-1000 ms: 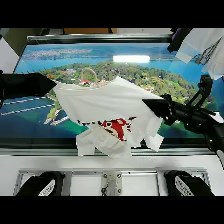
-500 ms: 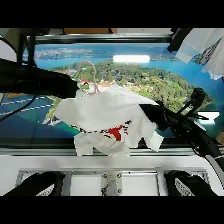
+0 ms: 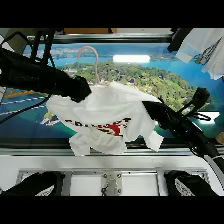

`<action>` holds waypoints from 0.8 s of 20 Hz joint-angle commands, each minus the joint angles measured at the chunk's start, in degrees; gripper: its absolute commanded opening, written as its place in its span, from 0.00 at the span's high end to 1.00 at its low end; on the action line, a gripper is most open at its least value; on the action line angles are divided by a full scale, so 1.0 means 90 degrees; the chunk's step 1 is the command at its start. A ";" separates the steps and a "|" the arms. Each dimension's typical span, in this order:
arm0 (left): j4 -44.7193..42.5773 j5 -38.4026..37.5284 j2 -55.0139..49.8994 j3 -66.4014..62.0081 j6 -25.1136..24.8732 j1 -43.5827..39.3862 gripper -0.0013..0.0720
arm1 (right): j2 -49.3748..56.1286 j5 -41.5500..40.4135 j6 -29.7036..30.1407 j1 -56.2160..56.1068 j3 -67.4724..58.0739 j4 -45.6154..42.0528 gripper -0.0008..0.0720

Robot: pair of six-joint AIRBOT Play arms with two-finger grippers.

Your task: Fold the clothes and pants, and hang the long-sleeved shirts on hangers.

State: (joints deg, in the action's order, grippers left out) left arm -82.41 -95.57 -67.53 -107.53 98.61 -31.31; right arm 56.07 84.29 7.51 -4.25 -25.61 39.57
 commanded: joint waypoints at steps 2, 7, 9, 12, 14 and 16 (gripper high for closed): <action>-0.0236 0.0182 0.0330 -0.0029 -0.0022 -0.0012 0.23 | 0.0002 0.0068 -0.0022 -0.0015 0.0002 0.0063 0.97; -0.0240 0.0478 0.0908 -0.0029 0.0051 0.0423 0.23 | 0.0002 0.0073 -0.0095 -0.0015 0.0002 0.0066 0.97; -0.0233 0.0481 0.1090 -0.0027 0.0092 0.0857 0.23 | 0.0002 0.0073 -0.0095 -0.0015 0.0002 0.0068 0.97; -0.0228 0.0476 0.1302 -0.0010 0.0148 0.1426 0.37 | 0.0002 0.0070 -0.0187 -0.0012 -0.0053 0.0243 0.97; -0.0209 0.0537 0.1401 0.0063 0.0136 0.1702 0.96 | 0.0002 0.0024 -0.0187 0.0032 -0.0335 0.0415 0.97; -0.0209 0.0886 0.1610 0.0464 0.0136 0.1809 0.96 | 0.0002 -0.0032 -0.0240 0.0304 -0.0818 0.0415 0.97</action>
State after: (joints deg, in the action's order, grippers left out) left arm -84.47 -90.39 -55.13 -106.10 99.63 -17.61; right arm 56.07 84.68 6.00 -3.40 -28.97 42.15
